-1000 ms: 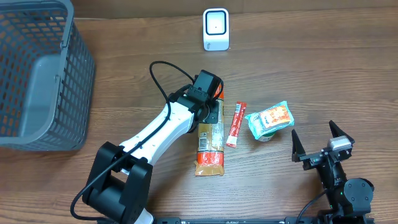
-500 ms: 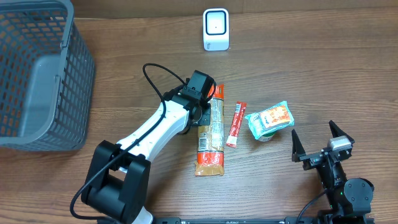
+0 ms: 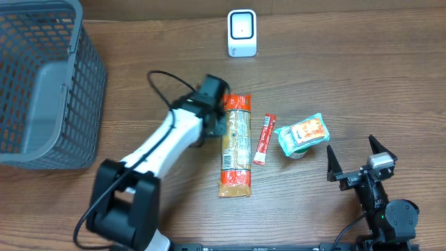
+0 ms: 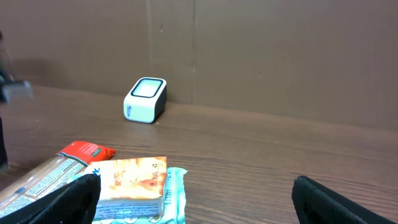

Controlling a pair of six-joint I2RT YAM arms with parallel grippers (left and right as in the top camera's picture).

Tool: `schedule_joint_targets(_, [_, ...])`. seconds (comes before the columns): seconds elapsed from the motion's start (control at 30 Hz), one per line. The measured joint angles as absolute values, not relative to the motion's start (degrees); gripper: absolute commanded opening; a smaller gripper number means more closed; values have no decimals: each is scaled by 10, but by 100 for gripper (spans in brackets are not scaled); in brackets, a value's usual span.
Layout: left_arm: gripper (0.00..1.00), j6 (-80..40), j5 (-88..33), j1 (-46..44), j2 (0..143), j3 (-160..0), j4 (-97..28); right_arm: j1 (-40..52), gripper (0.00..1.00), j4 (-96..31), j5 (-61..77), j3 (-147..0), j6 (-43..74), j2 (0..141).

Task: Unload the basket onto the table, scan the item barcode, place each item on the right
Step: 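Open the left gripper and raise it away from the pasta pack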

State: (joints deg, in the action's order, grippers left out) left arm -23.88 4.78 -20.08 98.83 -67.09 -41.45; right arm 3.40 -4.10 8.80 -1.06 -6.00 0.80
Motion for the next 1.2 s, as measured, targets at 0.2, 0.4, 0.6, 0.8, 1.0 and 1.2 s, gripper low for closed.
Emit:
schedule_joint_targets(0.2, [100,-241,49,-116,962,-690,-435,34,100,-41,88,-11,-60,8])
schedule_joint_targets(0.4, [100,-242,50,-82,962,-690,-453,34,100,-41,88,-11,-60,8])
schedule_joint_targets(0.6, [100,-242,50,-82,962,-690,-452,34,100,-41,88,-11,-60,8])
schedule_joint_targets(0.8, [100,-242,50,-82,962,-690,-452,34,100,-41,88,-11,-60,8])
schedule_joint_targets(1.0, [100,-242,50,-82,962,-690,-452,34,100,-41,88,-11,-60,8])
schedule_joint_targets(1.2, [100,-242,50,-82,962,-690,-452,34,100,-41,88,-11,-60,8])
